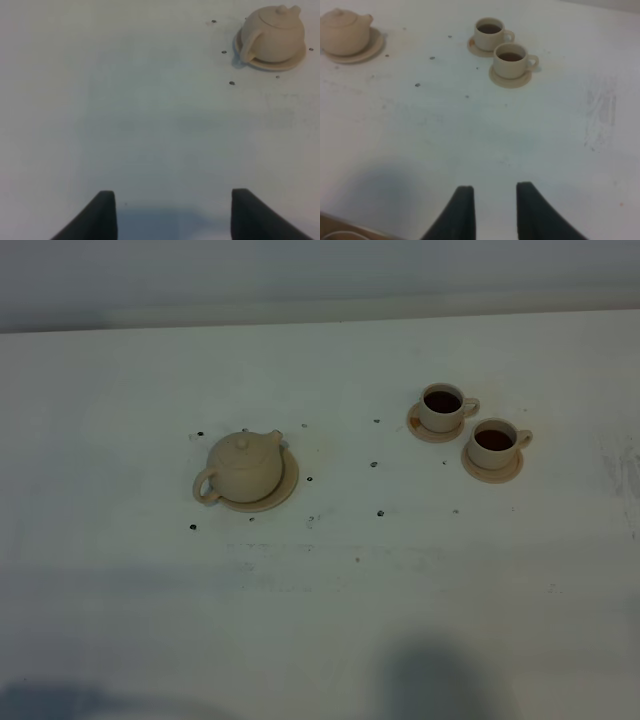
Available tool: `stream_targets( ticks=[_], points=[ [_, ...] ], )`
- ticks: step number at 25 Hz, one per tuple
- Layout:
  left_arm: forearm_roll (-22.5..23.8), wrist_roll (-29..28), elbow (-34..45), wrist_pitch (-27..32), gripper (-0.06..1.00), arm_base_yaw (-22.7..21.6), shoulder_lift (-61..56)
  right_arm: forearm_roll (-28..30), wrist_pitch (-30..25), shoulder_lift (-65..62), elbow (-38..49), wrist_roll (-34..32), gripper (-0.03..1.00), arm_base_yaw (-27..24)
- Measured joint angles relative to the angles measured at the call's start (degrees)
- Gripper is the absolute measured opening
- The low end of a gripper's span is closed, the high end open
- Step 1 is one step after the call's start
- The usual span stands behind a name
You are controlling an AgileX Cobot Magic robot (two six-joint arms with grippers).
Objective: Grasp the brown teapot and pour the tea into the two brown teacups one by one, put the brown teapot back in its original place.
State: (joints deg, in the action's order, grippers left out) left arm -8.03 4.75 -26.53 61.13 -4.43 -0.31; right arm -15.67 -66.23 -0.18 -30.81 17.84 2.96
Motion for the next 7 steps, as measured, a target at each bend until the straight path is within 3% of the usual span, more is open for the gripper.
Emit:
stream_targets(
  ticks=[7],
  points=[
    [0.0, 0.0, 0.0, 0.0, 0.47, 0.0, 0.0, 0.0, 0.0, 0.0, 0.0, 0.0, 0.22, 0.0]
  ],
)
